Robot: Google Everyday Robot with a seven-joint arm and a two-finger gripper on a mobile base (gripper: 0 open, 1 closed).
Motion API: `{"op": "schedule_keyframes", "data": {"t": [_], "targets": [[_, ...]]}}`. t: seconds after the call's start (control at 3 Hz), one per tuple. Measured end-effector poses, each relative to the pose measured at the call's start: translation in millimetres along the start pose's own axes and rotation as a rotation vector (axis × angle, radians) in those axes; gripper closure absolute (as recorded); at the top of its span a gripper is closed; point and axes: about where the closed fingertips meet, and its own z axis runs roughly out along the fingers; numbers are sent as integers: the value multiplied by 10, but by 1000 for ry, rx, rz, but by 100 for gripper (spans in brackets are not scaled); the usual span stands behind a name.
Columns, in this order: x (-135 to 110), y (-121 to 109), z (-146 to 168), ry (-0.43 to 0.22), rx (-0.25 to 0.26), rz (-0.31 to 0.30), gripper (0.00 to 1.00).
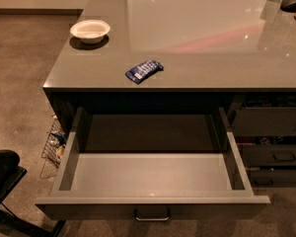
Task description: Close top drawer
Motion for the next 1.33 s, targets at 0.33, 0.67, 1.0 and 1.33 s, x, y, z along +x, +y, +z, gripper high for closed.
{"op": "schedule_keyframes", "data": {"t": [0.33,0.67,1.0,1.33], "targets": [[23,137,317,-4,-25,-7,100],[49,292,1016,-63,-81,-33,100],[-26,206,1679,-154,-114,-94,100],[-210,52,2167,-228,-137,-154,100]]}}
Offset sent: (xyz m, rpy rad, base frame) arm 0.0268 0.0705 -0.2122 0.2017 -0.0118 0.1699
